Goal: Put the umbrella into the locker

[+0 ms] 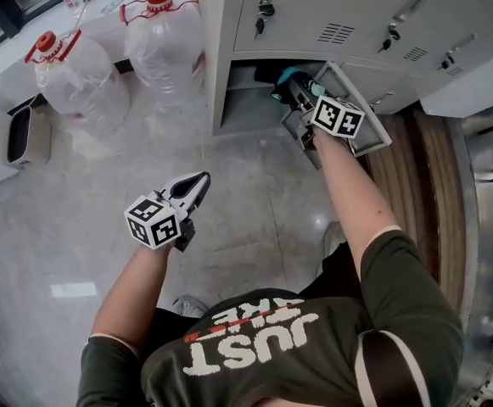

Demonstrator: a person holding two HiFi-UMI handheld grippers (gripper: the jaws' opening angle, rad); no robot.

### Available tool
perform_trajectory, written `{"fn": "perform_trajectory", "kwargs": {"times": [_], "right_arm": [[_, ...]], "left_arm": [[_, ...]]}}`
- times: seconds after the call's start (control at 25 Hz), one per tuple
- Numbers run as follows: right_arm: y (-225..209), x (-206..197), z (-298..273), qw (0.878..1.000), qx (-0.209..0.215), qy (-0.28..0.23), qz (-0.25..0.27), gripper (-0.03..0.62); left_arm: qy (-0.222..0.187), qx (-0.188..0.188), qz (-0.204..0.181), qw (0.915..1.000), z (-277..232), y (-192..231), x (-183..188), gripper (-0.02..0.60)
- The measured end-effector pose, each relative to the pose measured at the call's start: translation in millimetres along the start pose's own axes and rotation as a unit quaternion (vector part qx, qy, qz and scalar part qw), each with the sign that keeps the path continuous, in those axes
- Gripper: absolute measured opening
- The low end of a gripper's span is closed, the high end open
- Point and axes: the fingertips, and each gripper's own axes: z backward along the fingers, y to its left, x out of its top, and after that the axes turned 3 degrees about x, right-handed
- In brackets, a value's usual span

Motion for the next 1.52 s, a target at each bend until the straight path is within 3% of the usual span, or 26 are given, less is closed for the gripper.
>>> {"fn": "perform_trajectory", "kwargs": {"times": [0.32, 0.72, 1.08, 1.52], "right_arm": [[-28.9, -20.9, -47.2, 0.999, -0.009, 0.0, -0.031, 0.216], [-28.2, -30.7, -99.1, 0.999, 0.0, 0.009, 0.047, 0.218], [-23.6, -49.5, -136.6, 0.988, -0.008, 0.044, 0.151, 0.218], [-29.0, -50.2, -171.0, 0.978, -0.003, 0.072, 0.196, 0.221]], "left_arm": [[-0.001, 0.032, 0.005, 0.9995, -9.2, 5.5, -2.0, 0.008], [-0.004, 0.062, 0.02, 0.9978, -11.4, 8.3, -12.5, 0.008], [-0.004, 0.074, 0.028, 0.9968, -10.7, 10.0, -18.9, 0.008], [-0.002, 0.078, 0.044, 0.9959, -13.0, 11.7, -27.6, 0.008]]}}
